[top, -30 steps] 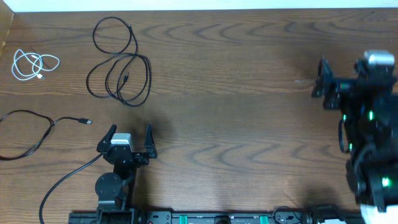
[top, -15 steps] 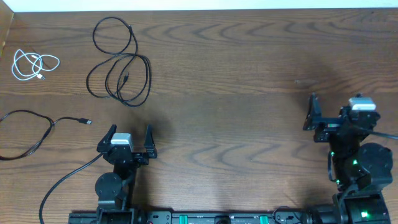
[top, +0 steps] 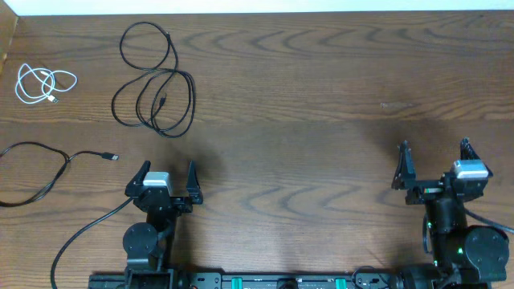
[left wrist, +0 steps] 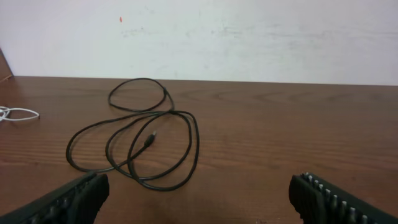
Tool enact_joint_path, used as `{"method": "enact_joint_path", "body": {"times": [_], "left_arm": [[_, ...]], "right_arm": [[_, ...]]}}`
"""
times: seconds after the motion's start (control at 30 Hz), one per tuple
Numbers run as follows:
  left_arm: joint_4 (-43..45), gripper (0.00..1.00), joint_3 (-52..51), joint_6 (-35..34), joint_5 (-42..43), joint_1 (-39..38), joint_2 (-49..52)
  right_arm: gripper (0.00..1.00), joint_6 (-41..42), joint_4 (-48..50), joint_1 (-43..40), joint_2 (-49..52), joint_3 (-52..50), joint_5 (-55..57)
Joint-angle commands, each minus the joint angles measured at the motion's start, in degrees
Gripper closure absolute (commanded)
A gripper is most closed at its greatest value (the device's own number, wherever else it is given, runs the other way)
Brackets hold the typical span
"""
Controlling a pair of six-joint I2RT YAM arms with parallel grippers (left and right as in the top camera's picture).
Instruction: Untangle cables
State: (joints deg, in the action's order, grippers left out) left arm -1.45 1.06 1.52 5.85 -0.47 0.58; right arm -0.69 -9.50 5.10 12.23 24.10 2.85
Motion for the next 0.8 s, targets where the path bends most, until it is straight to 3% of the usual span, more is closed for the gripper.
{"method": "enact_joint_path", "body": {"times": [0.0, 0.77], "left_arm": [[-2.19, 0.02, -0.83, -0.04, 1.16, 0.24, -0.35], [-2.19, 0.02, -0.83, -0.04, 1.16, 0.24, -0.35]], "right_arm": [[0.01, -0.68, 0.07, 0.26, -2.51, -1.07, -0.70], [0.01, -0.70, 0.11, 4.22, -9.42, -6.43, 0.63]]}}
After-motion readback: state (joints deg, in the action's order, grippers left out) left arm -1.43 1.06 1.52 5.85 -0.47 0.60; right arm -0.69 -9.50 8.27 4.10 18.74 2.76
